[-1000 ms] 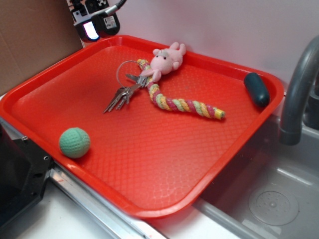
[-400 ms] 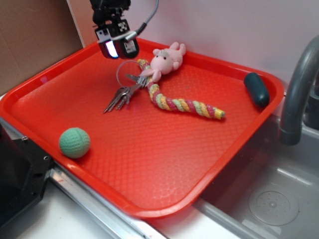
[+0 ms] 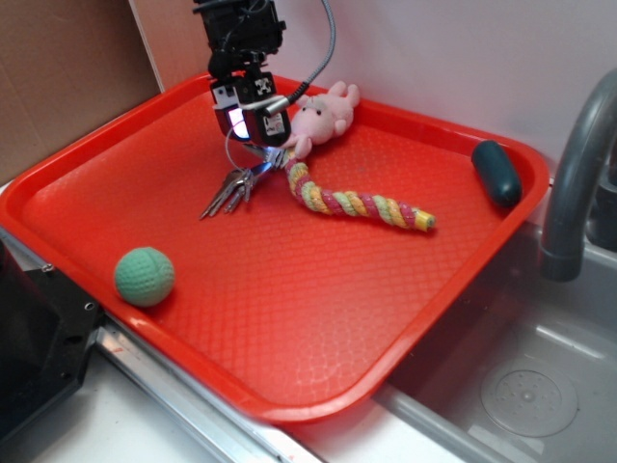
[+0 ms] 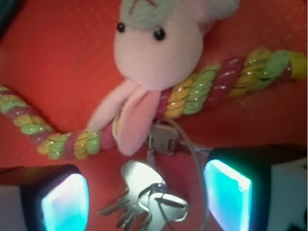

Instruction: Grab the silver keys.

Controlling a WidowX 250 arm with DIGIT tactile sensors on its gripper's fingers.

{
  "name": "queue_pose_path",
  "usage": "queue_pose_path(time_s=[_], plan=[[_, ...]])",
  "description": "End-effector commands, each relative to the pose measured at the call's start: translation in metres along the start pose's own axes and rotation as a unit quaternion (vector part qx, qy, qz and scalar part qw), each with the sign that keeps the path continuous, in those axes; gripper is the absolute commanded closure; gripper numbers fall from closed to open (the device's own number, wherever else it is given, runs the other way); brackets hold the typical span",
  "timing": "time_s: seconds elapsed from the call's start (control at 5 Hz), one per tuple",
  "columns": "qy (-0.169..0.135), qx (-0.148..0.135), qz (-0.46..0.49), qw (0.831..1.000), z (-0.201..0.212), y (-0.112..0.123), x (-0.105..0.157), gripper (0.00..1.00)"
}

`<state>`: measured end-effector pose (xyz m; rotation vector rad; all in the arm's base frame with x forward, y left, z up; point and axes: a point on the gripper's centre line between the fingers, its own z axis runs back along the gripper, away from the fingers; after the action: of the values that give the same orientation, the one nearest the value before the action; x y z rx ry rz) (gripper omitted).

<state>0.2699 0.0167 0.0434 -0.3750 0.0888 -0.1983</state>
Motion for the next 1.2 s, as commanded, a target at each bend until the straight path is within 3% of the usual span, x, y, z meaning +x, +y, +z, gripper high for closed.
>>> queue_pose_path(time_s=[0.0, 0.6, 0.8, 1.0], plan=[[-0.019, 0.009, -0.010, 1.000, 0.005, -0.008, 0.012, 1.00], [-0.025, 0.002, -0.018, 1.000, 0.023, -0.019, 0.004, 1.00], [-0.038, 0.017, -0.033, 0.999, 0.060, -0.057, -0.017, 1.00], [-0.044, 0.073, -0.025, 0.996, 0.089, -0.108, -0.048, 1.00]])
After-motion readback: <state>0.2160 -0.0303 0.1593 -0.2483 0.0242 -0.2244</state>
